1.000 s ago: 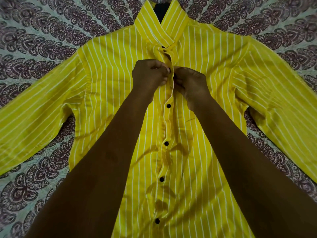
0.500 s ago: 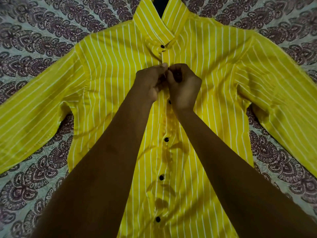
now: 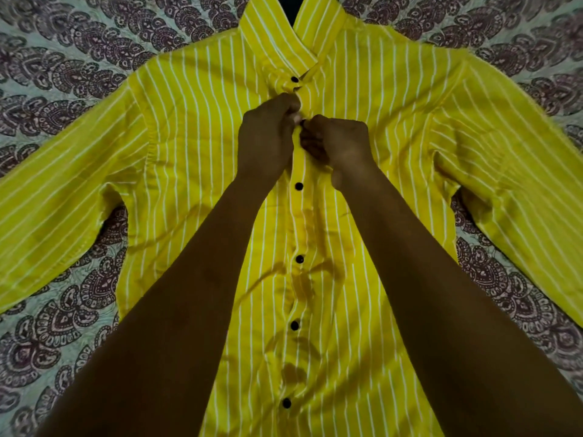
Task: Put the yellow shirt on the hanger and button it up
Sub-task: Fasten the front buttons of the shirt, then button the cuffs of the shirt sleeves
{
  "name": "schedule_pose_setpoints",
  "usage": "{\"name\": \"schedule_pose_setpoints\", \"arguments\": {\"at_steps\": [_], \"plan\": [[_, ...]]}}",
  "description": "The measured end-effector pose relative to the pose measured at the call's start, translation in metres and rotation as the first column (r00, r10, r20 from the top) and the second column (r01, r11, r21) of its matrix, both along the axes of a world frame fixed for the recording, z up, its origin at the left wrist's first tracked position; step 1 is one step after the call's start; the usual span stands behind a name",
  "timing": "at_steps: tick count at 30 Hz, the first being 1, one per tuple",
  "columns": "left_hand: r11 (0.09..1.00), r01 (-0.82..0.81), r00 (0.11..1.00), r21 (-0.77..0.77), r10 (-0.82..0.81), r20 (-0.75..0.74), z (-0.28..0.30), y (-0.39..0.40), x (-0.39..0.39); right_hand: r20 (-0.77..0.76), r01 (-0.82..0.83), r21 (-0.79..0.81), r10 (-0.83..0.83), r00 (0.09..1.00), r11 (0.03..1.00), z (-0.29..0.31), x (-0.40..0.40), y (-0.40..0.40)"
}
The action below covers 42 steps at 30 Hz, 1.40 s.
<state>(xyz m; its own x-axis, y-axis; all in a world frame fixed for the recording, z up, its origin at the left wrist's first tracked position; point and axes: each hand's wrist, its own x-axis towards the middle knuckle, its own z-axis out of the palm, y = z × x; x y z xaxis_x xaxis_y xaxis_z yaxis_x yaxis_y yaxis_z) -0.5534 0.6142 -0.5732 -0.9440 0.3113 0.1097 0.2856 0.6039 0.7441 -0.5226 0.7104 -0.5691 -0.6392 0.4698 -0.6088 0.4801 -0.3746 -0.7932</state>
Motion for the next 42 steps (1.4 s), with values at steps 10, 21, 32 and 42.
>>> {"name": "schedule_pose_setpoints", "arguments": {"at_steps": [10,21,32,42], "plan": [[0.978,-0.161,0.969,-0.131,0.181,0.167,0.006,-0.011,-0.007,0.008,-0.124,0.326,0.128,0.992,0.937,0.003,0.025,-0.008],[0.997,-0.067,0.962,-0.045,0.076,0.262,0.050,-0.044,0.171,0.007,-0.153,0.546,0.178,0.984,0.823,0.043,0.221,-0.020],[0.988,0.138,0.962,-0.064,-0.119,0.245,0.080,-0.068,0.333,0.141,-0.175,0.578,0.113,0.984,0.797,0.070,0.403,-0.044],[0.930,0.360,0.900,-0.070,-0.326,0.289,0.112,0.031,0.409,0.139,0.069,0.575,-0.180,0.974,0.816,0.094,0.500,0.042]]}}
